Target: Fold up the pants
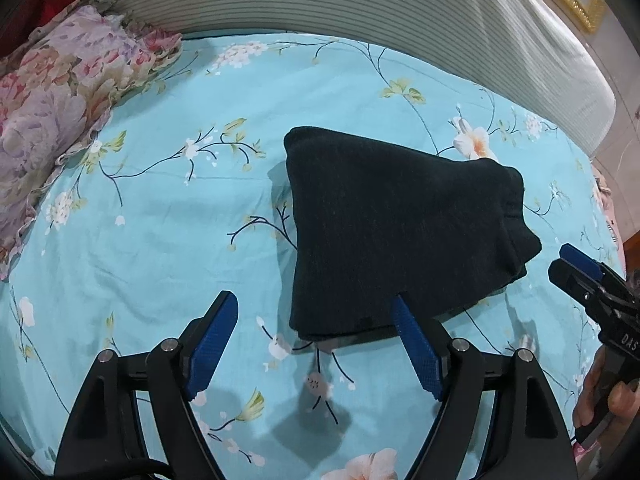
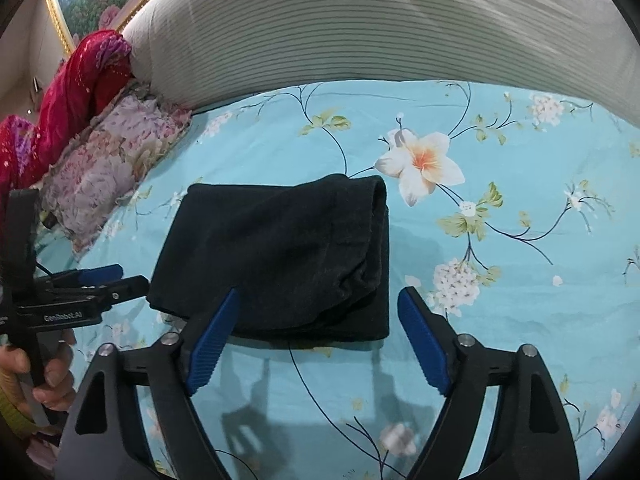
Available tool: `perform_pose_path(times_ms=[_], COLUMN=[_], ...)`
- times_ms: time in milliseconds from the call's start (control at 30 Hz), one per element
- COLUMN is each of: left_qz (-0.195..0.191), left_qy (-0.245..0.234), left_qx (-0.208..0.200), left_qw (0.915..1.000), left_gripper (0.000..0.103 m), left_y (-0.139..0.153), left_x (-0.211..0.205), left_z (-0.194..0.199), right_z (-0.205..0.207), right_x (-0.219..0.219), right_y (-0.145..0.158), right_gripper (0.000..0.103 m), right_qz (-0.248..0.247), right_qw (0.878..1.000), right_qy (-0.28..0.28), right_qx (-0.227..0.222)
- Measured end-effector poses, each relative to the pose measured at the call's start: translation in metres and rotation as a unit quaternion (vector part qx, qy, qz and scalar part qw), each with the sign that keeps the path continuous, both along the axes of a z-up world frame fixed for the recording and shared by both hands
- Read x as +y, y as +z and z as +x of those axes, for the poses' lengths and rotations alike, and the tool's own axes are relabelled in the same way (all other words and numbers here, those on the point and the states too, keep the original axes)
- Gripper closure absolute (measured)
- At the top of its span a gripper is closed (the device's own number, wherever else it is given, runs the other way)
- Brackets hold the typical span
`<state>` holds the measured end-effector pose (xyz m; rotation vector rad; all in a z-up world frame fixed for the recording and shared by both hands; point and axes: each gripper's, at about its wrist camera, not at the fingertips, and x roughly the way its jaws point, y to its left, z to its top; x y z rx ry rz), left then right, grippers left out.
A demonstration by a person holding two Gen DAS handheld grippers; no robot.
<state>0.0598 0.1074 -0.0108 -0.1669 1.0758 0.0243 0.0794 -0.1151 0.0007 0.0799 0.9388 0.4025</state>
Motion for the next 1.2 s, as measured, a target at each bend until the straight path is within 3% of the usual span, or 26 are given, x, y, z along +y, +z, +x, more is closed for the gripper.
perform_pose_path(times_ms=[233, 600, 1200], left_qz=[0.015, 0.029, 0.077], left_qy=[0.002, -0.009, -0.004], left_qx=[-0.006, -0.01, -0.023], left_qw=[0.9999, 0.9995, 0.9968], left_gripper=[0.022, 0.019, 0.019], left_y=[0.0, -0.006, -0.012], left_x=[-0.006, -0.018, -0.026], left_z=[-0.008, -0.017, -0.023], right_z=[-0.012, -0.02, -0.024], right_x=[0.003, 0.009, 0.019], right_y=[-0.004, -0.02, -0.019], right_gripper=[0.016, 0.016, 0.016], right_qz=[-0.015, -0.02, -0.023], right_qw=[1.0, 1.0, 0.999], right_qy=[0.011, 0.021, 0.032], right_qx=[-0.011, 0.007, -0.021])
